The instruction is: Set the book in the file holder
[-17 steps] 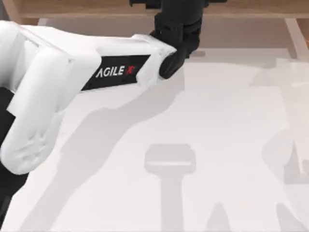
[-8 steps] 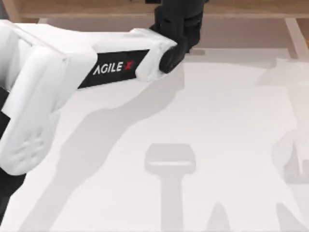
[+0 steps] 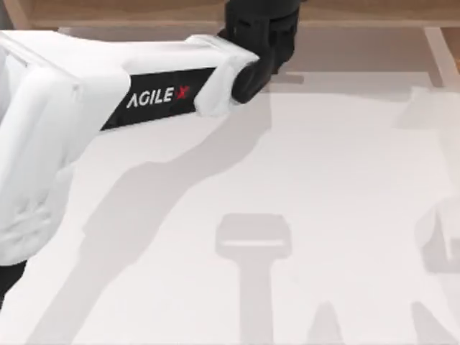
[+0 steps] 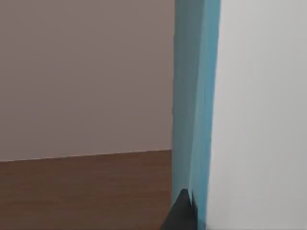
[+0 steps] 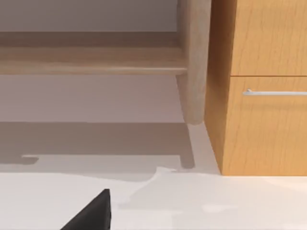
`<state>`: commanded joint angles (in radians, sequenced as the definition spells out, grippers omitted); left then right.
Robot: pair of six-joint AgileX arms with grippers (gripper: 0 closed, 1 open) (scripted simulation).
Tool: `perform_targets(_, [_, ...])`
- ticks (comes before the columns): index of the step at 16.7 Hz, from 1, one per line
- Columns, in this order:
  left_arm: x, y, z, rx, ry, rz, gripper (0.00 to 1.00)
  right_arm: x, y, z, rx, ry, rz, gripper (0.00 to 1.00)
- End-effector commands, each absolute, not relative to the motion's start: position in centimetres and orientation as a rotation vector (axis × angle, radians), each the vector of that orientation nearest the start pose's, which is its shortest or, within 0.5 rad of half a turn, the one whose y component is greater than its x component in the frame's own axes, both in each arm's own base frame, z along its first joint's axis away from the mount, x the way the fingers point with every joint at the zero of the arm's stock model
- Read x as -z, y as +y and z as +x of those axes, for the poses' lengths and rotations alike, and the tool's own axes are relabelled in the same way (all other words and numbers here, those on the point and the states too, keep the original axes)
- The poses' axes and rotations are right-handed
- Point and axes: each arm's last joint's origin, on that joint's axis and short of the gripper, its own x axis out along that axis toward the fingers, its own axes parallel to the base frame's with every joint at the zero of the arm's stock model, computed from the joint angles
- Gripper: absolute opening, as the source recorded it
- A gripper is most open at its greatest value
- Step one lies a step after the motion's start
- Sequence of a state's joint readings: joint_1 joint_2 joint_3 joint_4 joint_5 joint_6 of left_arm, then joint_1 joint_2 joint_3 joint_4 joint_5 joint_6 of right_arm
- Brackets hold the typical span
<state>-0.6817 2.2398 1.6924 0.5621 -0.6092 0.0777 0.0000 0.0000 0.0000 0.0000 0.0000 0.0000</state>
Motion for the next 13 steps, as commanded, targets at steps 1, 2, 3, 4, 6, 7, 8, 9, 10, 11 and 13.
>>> perform_targets(1, [-23.6, -30.5, 41.8, 0.058, 0.008, 0.117, 0.00, -16.0, -0.1, 10.6, 0.000, 0.000, 0.000, 1.00])
perform_targets(2, [-24.1, -29.9, 41.5, 0.071, 0.021, 0.174, 0.00, -16.0, -0.1, 10.6, 0.000, 0.000, 0.000, 1.00])
perform_targets(3, [-24.6, -29.2, 41.2, 0.085, 0.040, 0.246, 0.00, -16.0, -0.1, 10.6, 0.000, 0.000, 0.000, 1.00])
perform_targets(4, [-25.0, -28.3, 40.7, 0.102, 0.062, 0.325, 0.00, -16.0, -0.1, 10.6, 0.000, 0.000, 0.000, 1.00])
perform_targets(6, [-26.0, -26.5, 39.5, 0.141, 0.107, 0.494, 0.00, -16.0, -0.1, 10.6, 0.000, 0.000, 0.000, 1.00])
perform_targets(7, [-26.4, -25.5, 38.8, 0.164, 0.130, 0.581, 0.00, -16.0, -0.1, 10.6, 0.000, 0.000, 0.000, 1.00])
perform_targets(8, [-27.1, -24.3, 38.0, 0.185, 0.145, 0.663, 0.00, -16.0, -0.1, 10.6, 0.000, 0.000, 0.000, 1.00])
perform_targets(9, [-27.9, -23.0, 37.2, 0.206, 0.157, 0.743, 0.00, -16.0, -0.1, 10.6, 0.000, 0.000, 0.000, 1.00])
perform_targets(10, [-28.6, -21.7, 36.3, 0.225, 0.166, 0.819, 0.00, -16.0, -0.1, 10.6, 0.000, 0.000, 0.000, 1.00])
perform_targets(11, [-29.5, -20.1, 35.4, 0.237, 0.167, 0.887, 0.00, -16.0, -0.1, 10.6, 0.000, 0.000, 0.000, 1.00])
perform_targets(13, [-31.0, -17.1, 33.4, 0.258, 0.167, 1.014, 0.00, -16.0, -0.1, 10.6, 0.000, 0.000, 0.000, 1.00])
